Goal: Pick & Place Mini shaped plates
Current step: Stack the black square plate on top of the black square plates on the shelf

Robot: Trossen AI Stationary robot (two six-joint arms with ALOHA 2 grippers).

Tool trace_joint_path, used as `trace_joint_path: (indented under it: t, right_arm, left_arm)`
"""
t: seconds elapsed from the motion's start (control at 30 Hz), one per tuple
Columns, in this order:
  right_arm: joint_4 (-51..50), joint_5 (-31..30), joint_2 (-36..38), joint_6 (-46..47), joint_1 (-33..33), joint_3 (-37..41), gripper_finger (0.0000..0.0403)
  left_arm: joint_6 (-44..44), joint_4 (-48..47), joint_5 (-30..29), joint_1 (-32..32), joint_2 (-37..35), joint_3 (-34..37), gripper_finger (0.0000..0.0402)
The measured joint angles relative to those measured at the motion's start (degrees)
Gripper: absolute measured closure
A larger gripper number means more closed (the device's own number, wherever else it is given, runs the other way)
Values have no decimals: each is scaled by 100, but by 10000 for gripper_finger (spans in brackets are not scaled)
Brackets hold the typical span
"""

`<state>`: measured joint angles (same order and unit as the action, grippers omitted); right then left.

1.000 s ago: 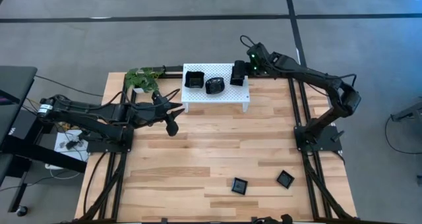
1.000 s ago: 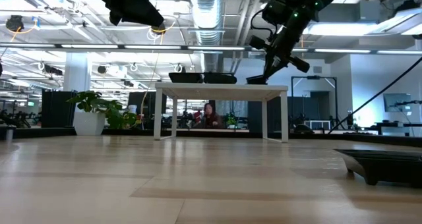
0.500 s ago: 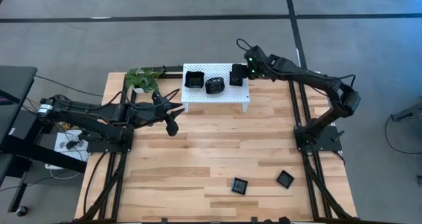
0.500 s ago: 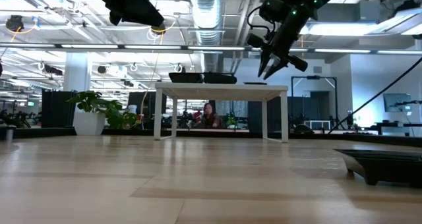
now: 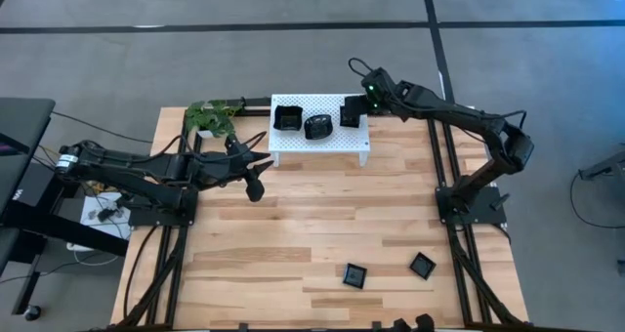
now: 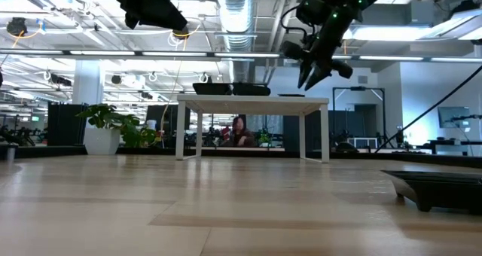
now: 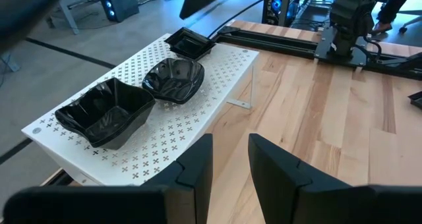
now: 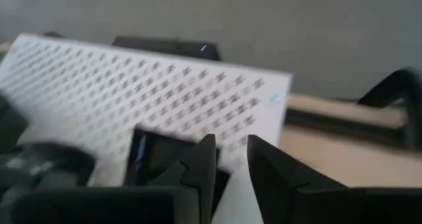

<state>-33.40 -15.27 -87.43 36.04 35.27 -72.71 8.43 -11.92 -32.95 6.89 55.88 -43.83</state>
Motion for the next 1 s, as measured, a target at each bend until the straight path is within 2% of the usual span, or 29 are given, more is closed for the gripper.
trace_joint_path:
  t: [0.17,0.53,0.77,1.0]
  right_arm:
    - [380,-449,-1,-5,-1,0,331]
    - [1197,-262,-885,-81,45,0,336]
    - [1262,-233,-739,-380,91,-373,336]
    - [1152,-229,-515,-689,-139,-404,336]
  left_arm:
    - [0,0,0,-2,0,0,302]
    - [0,0,0,-2,0,2,302]
    - [0,4,0,-2,0,98,302]
    - [2,3,0,-2,-1,174,302]
